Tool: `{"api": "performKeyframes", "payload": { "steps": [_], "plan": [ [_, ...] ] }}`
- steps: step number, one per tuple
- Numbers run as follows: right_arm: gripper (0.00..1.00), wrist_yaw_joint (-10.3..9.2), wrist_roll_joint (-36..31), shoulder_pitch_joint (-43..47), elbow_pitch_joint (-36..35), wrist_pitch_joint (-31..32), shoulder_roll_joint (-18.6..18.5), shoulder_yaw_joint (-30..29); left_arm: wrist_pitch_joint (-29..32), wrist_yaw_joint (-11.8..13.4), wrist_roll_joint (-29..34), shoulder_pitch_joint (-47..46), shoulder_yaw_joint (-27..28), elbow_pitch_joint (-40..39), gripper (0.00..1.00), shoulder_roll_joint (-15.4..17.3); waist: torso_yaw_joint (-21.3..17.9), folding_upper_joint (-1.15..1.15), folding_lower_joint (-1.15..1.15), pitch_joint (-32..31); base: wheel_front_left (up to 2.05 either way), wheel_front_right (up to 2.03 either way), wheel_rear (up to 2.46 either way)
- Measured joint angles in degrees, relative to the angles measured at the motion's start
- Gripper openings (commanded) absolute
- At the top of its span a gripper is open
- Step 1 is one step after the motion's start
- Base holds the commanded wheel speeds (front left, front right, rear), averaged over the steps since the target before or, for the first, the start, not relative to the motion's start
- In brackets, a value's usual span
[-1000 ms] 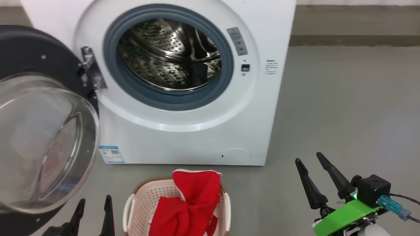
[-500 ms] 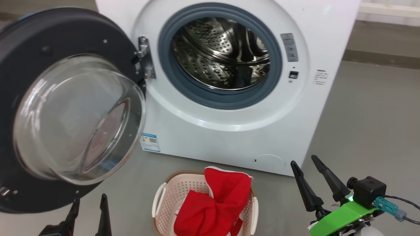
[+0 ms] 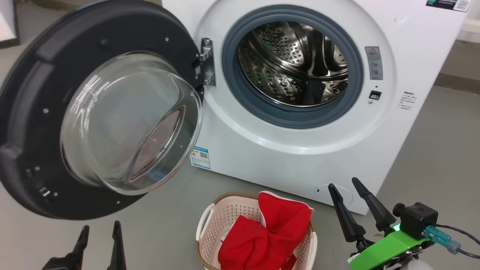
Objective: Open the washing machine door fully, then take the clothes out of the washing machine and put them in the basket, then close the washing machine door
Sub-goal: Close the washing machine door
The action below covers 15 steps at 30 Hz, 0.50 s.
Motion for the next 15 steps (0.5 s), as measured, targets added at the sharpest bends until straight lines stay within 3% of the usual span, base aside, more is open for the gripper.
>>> {"api": "performKeyframes", "payload": {
  "steps": [15],
  "plan": [
    [1.0,0.0,0.0,0.9,-0.1,0.0,0.4,0.0,0.5,0.9,-0.1,0.1,0.1,-1.0,1.0,0.7,2.2,0.0,0.0,0.2,0.0,0.0,0.0]
  ]
}}
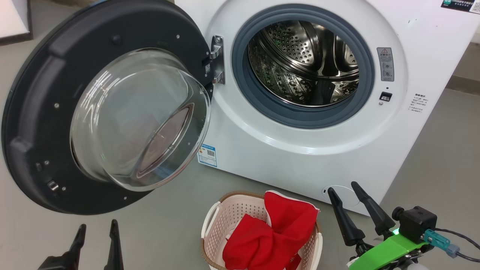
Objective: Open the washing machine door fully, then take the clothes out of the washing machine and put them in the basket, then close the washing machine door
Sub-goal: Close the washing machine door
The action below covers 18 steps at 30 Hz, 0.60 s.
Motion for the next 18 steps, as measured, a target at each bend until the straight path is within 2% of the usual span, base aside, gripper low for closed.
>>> {"api": "performKeyframes", "payload": {
  "steps": [18],
  "plan": [
    [1.0,0.0,0.0,0.0,0.0,0.0,0.0,0.0,0.5,0.6,0.0,0.0,0.0,-1.6,1.0,1.4,-0.2,0.0,0.0,0.6,0.0,0.0,0.0]
  ]
}}
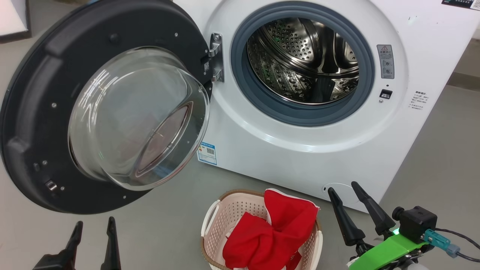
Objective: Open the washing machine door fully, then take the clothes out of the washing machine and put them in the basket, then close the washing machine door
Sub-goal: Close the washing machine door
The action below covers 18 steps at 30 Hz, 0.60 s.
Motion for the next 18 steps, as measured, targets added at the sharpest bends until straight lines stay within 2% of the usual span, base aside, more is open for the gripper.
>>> {"api": "performKeyframes", "payload": {
  "steps": [16,17,18],
  "plan": [
    [1.0,0.0,0.0,0.0,0.0,0.0,0.0,0.0,0.2,0.3,-0.1,0.0,-0.3,-0.5,1.0,0.6,-0.5,0.0,0.0,1.0,0.0,0.0,0.0],
    [1.0,0.0,0.0,0.0,0.0,0.0,0.0,0.0,0.2,0.3,-0.1,0.0,-0.3,-0.5,0.91,0.6,-0.5,0.0,0.0,1.0,0.0,0.0,0.0],
    [1.0,0.0,0.0,0.0,0.0,0.0,0.0,0.0,0.2,0.3,-0.1,0.0,-0.4,-0.6,0.69,0.7,-0.5,0.0,0.0,1.1,0.0,0.0,0.0]
  ]
}}
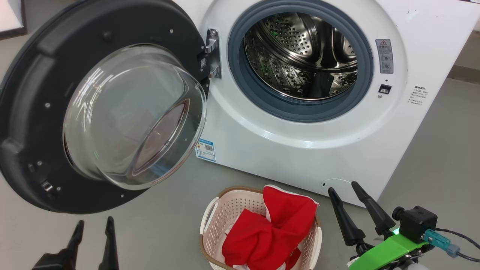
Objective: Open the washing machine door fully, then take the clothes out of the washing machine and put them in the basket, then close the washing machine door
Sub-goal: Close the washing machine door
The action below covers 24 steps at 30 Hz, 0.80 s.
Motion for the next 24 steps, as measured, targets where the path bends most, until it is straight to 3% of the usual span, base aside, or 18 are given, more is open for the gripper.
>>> {"api": "performKeyframes", "payload": {
  "steps": [1,2,3,11,17,24],
  "plan": [
    [1.0,0.0,0.0,0.0,0.0,0.0,0.0,0.0,0.4,0.0,0.0,0.0,-0.2,-0.2,0.45,0.2,0.0,0.0,0.0,0.0,0.0,0.0,0.0],
    [1.0,0.0,0.0,0.0,0.0,0.0,0.0,0.0,0.6,0.0,0.0,0.0,-0.3,-0.6,0.28,0.5,-0.1,0.0,0.0,0.1,0.0,0.0,0.0],
    [1.0,0.0,0.0,0.0,0.0,0.0,0.0,-0.1,0.6,0.0,0.0,0.0,-0.4,-1.5,0.0,0.7,-0.1,0.0,0.0,0.2,0.0,0.0,0.0],
    [1.0,0.0,0.0,0.0,-0.2,0.0,0.0,-0.5,3.4,-0.6,-0.1,-3.7,1.2,-9.0,0.0,4.6,0.8,0.0,0.0,1.1,0.0,0.0,0.0],
    [1.0,0.0,-0.1,0.0,-0.4,0.0,0.1,-1.3,6.7,-3.5,-2.0,-11.3,5.2,-16.0,0.0,10.2,1.4,0.0,0.0,2.0,0.0,0.0,0.0],
    [1.0,0.0,-0.1,0.0,-0.4,0.0,0.1,-1.6,10.5,-6.6,-8.4,-22.9,9.7,-15.5,0.0,13.6,1.7,0.0,0.0,2.9,0.0,0.0,0.0]
  ]
}}
